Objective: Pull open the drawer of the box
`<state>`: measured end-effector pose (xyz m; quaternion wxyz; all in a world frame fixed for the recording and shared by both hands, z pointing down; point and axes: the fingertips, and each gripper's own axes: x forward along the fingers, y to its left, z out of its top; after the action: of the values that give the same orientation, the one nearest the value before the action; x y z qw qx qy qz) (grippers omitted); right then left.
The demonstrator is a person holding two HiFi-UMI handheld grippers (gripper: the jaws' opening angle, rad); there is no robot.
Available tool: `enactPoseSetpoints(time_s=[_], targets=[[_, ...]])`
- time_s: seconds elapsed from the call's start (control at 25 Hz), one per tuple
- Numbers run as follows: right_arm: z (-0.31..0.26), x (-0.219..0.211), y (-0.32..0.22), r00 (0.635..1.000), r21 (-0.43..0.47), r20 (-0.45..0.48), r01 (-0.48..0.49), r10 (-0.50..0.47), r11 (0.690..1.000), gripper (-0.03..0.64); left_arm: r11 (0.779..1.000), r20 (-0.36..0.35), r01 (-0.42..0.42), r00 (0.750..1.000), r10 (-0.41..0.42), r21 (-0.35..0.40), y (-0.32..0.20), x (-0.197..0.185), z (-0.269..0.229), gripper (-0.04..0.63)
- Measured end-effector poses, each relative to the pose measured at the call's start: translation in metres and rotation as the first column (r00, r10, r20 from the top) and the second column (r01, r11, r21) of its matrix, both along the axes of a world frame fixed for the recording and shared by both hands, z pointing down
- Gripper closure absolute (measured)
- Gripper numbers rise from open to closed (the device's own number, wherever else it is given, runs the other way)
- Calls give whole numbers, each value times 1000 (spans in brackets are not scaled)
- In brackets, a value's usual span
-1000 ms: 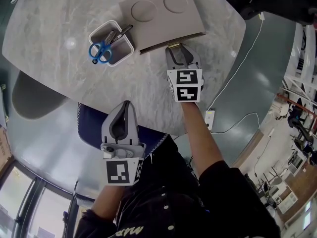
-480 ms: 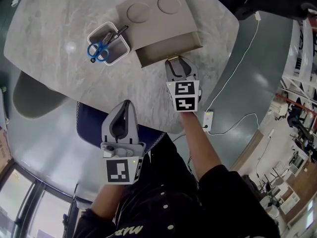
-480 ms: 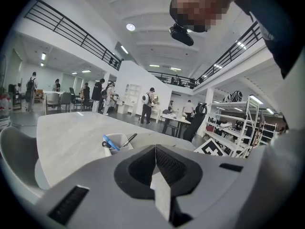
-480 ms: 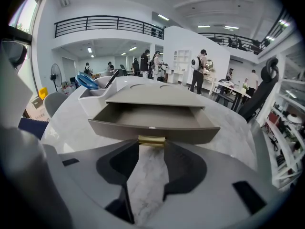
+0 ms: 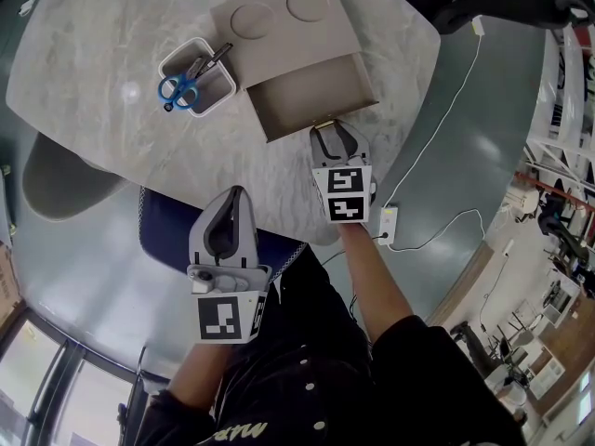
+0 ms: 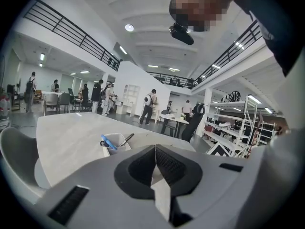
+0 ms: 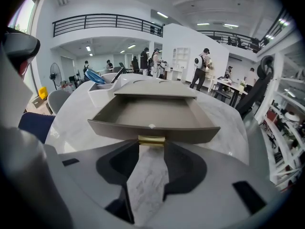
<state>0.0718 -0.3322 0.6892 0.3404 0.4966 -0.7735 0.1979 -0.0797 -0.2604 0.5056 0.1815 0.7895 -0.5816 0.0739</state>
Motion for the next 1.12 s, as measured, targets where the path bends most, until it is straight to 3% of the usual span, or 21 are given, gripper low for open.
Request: enactPoseSetpoints(time_s=[1.12], targets=[[4,16,42,1000,-12,-8,-19,19,1000,457,1000,0,-3,1000,3,-10,21,3,0,580]])
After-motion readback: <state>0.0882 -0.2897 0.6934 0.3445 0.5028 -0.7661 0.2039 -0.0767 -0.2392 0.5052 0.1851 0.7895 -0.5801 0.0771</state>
